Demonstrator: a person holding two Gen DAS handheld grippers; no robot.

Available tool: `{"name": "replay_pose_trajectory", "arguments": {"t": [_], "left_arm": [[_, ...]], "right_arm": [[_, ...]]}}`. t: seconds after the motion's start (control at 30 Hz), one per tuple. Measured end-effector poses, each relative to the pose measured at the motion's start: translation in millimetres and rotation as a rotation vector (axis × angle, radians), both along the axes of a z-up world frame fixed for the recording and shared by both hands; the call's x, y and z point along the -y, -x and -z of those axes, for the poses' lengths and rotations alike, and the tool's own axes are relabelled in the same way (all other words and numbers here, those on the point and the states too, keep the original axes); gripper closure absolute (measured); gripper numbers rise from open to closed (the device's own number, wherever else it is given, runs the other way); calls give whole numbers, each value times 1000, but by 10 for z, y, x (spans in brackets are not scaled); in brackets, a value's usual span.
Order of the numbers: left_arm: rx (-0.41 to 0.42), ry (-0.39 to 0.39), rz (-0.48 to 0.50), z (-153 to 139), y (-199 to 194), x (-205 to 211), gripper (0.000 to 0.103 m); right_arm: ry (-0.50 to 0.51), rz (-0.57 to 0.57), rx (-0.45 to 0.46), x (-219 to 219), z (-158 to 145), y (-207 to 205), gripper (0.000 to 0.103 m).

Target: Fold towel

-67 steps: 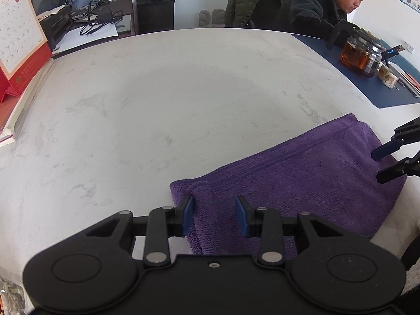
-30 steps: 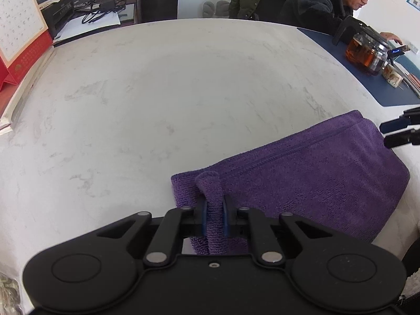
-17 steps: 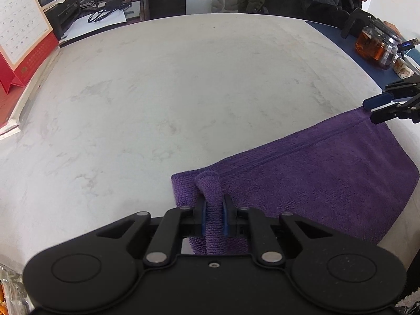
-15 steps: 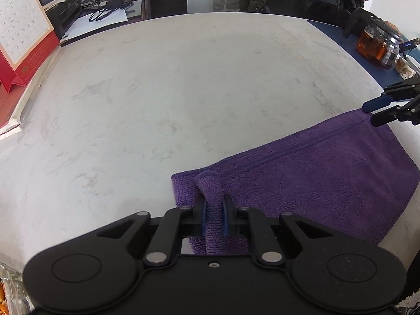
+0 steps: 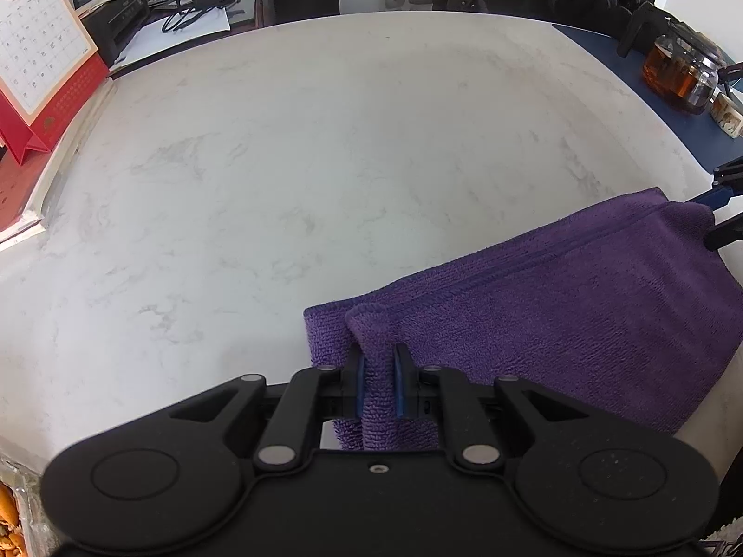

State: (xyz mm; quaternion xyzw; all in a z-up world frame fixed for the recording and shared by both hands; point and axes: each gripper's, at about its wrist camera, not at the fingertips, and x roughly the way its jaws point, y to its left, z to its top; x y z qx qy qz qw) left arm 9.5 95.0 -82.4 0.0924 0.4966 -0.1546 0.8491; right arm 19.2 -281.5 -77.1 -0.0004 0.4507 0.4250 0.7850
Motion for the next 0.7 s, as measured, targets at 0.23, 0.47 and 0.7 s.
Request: {"name": "replay_pose_trajectory", "arguments": {"t": [0.23, 0.47, 0.7], "left_arm": [[5, 3, 5, 1, 7, 3, 92], [10, 16, 12, 8, 15, -22, 92], [15, 40, 10, 15, 22, -63, 92]], "right_arm": [[-25, -8, -14, -120, 12, 21, 58], [3, 73, 20, -174, 36, 86, 58], [31, 146, 20, -193, 93, 90, 74]]}}
